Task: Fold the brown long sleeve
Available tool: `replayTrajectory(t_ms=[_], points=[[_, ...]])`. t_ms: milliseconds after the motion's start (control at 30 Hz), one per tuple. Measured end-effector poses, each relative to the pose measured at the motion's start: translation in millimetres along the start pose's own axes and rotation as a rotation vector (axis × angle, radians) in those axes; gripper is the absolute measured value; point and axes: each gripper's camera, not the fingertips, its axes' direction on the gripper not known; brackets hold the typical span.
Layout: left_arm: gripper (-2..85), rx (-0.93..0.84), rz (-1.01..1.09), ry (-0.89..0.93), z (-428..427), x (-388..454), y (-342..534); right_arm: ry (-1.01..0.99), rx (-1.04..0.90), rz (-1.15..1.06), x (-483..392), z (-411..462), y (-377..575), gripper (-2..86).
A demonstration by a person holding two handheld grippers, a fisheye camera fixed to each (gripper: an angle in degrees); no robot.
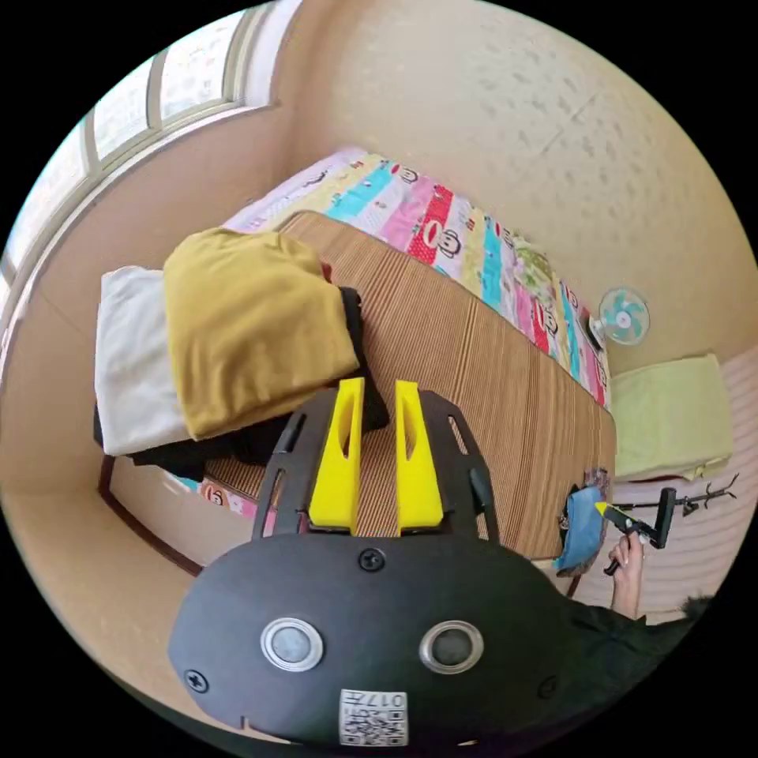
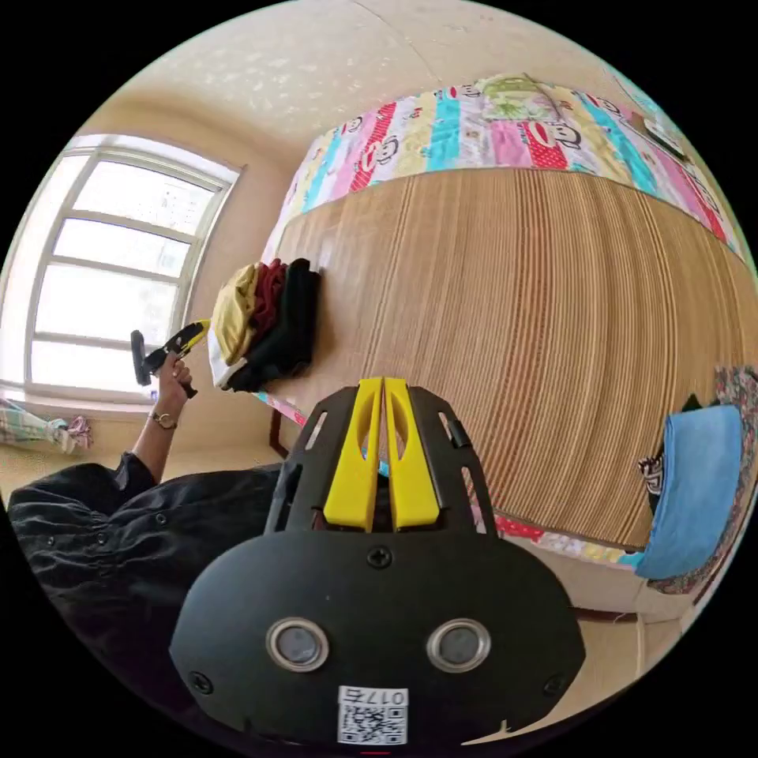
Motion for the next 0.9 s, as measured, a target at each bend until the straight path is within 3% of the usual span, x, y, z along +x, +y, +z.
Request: replayTrajectory(t_ms=[100, 233, 333, 533, 600, 667, 733, 900], points=[[12.8, 0.098, -0.159, -0.013, -30, -75, -7, -0.173, 0.066, -0.133, -59, 5, -35, 0.6], [13.3, -0.013, -0.163, -0.01, -2, -120, -24, -0.007, 0.043, -0.258, -138, 25, -47, 0.6], [13.9, -0.109, -0.178, -0.016, 36, -134, -24, -0.047, 0.094, -0.282, -166, 37, -23, 0.6], [7.5, -0.064, -0.165, -0.077, 58, -144, 19, -0.005, 0.159, -0.278, -165, 49, 48, 0.7], [4.0, -0.056, -0.222, 0.063, 54, -161, 32, -0.016, 0.096, -0.292, -159, 50, 61, 0.7], [3.0, 0.035, -0.316, 0.394, 45, -193, 59, -0.044, 0.034, -0.297, -151, 42, 73, 0.8], [2.6, 0.108, -0.31, 0.567, 28, -202, 76, -0.031, 0.072, -0.312, -149, 26, 83, 1.1], [1.3, 0.211, 0.05, 0.708, -55, -144, 88, -0.134, 0.124, -0.469, -141, -6, 90, 3.8]])
